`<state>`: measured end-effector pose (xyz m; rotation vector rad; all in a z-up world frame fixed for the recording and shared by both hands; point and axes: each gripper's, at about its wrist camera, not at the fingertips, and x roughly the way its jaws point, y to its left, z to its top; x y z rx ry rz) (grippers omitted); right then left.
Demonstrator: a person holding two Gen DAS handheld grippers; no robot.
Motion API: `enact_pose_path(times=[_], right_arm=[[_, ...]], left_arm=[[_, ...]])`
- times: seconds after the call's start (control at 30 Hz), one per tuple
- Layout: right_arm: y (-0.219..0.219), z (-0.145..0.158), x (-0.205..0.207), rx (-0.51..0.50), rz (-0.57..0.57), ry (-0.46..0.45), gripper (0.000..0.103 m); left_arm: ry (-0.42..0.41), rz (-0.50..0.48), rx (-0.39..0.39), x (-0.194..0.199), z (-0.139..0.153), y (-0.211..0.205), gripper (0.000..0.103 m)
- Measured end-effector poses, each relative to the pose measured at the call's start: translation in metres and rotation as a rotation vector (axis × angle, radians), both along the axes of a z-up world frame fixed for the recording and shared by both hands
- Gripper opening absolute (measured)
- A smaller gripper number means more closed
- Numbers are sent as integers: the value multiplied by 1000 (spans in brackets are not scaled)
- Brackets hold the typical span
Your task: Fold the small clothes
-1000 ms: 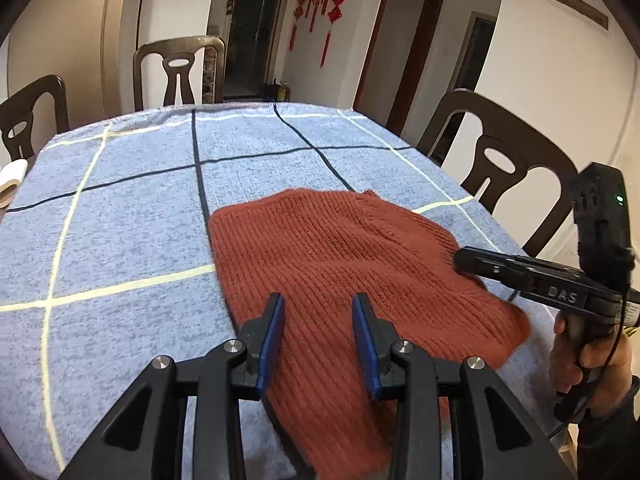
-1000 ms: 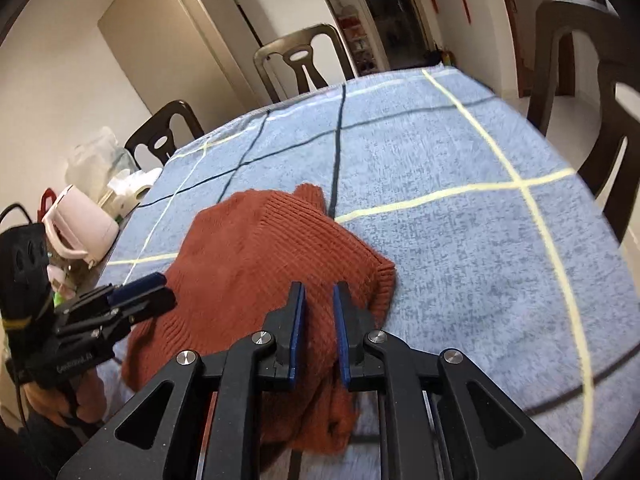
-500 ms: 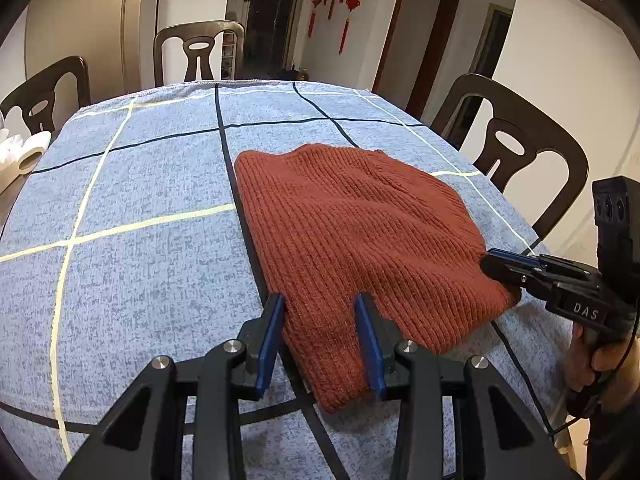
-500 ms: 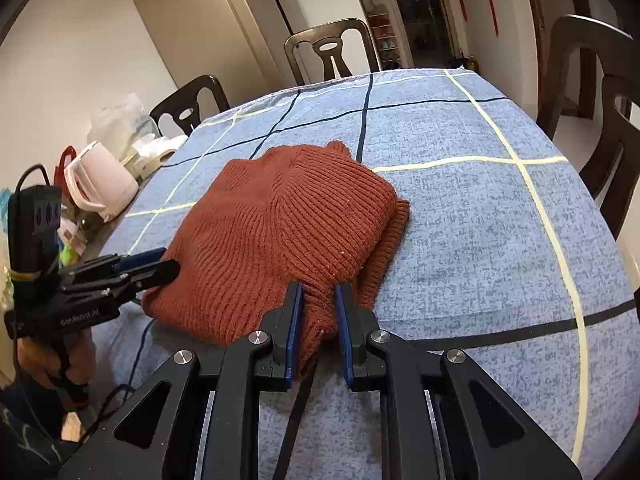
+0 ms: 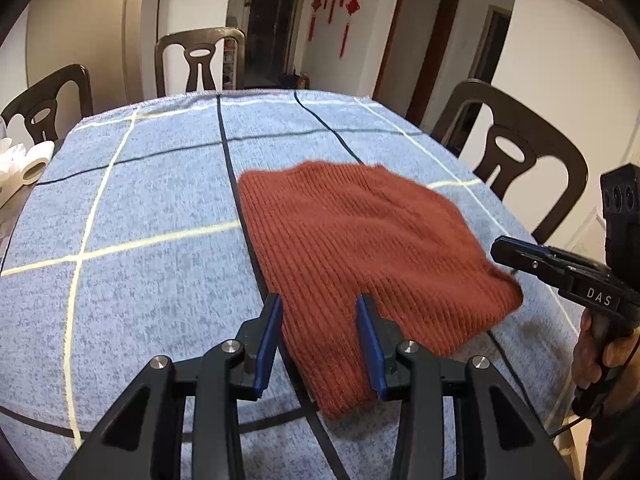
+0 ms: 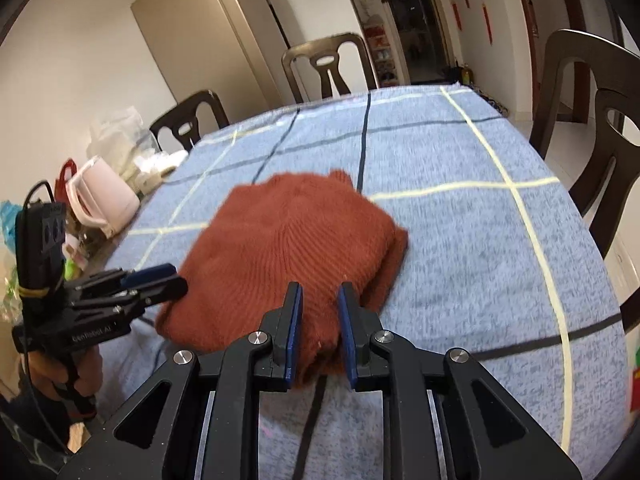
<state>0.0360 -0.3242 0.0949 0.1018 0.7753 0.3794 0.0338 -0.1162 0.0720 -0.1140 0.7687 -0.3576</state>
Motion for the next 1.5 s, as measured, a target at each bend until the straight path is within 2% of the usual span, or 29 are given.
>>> enact_pose_path(times=[0.1,0.23,0.3,0.43,0.57,0.67,0.77,0.87,0.93,1.0,1.1,1.23,1.3,1.37,1.5], right_arm=[[1,-2,9,5,-19,1,19],[1,-24,25,-24,-48,64,20],[-7,-24,28,21,-56,76,22],[-10,-21,29,26,-62,78,22],[-8,-12,33,25,-68,48,23],[-5,-10,43,19,-66,33,23],[-5,-22,63,-11,-80,63,23],[-10,-21,69,4,-89,61,21],[-11,-18,68,-28,-109,59,21],[-14,-14,62,-5,-106,61,22],[-8,-2,40,22,-38,33,23],[6,-9,26,-42,38,36,23],[3,-22,30,-79,13,65,27],[-4,-17,29,-35,-13,75,27],[1,-1,14,-59,29,16,27]], left_arm=[[10,19,-20,9,-2,3,42],[56,15,-60,20,-14,4,42],[52,13,-68,18,-12,5,42],[49,26,-92,21,-9,10,42],[41,32,-92,29,-5,6,42],[43,30,-58,40,-8,-1,42],[56,34,-37,49,-12,-5,44],[59,33,-42,48,-11,-3,44],[58,36,-62,43,-10,3,44],[56,42,-76,36,-8,8,44],[54,36,-82,24,-7,10,44],[60,16,-53,20,-13,1,45],[59,21,-42,22,-13,-1,45],[50,23,-35,19,-8,-1,45],[42,9,-20,11,-4,-3,45]])
